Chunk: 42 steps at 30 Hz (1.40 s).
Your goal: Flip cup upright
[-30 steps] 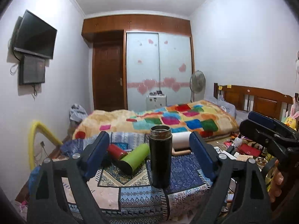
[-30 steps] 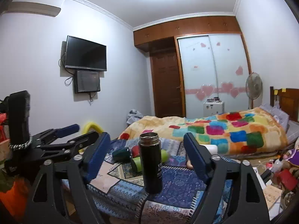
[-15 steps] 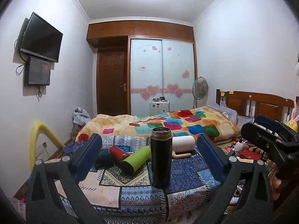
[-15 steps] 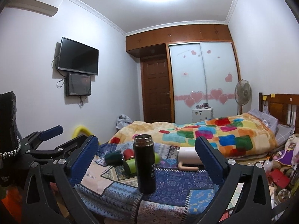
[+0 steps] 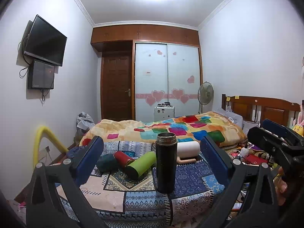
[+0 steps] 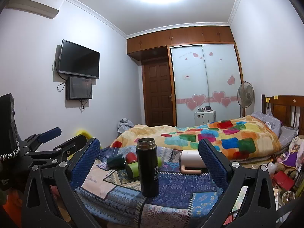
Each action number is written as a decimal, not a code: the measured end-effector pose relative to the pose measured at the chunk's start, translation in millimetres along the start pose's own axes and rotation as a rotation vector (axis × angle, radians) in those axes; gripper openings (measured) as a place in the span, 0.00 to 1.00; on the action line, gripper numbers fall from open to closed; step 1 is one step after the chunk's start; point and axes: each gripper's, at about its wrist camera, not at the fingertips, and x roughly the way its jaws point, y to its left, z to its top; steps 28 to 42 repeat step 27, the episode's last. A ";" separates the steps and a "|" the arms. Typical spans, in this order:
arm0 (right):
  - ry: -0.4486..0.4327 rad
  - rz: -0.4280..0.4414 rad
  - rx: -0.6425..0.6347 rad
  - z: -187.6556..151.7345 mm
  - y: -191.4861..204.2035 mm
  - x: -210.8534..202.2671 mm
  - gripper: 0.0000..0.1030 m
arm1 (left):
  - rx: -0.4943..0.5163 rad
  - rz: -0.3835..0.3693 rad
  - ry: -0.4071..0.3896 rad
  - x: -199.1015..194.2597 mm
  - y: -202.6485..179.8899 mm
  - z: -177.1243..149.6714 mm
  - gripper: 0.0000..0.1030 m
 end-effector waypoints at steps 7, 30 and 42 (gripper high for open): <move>-0.001 0.001 0.000 0.0 0.6 -1.2 1.00 | 0.001 -0.017 0.012 1.3 -1.3 -0.9 1.00; 0.008 -0.003 -0.001 1.2 3.4 -2.9 1.00 | -0.024 -0.032 0.040 7.9 2.5 -5.4 1.00; 0.008 -0.003 -0.001 1.2 3.4 -2.9 1.00 | -0.024 -0.032 0.040 7.9 2.5 -5.4 1.00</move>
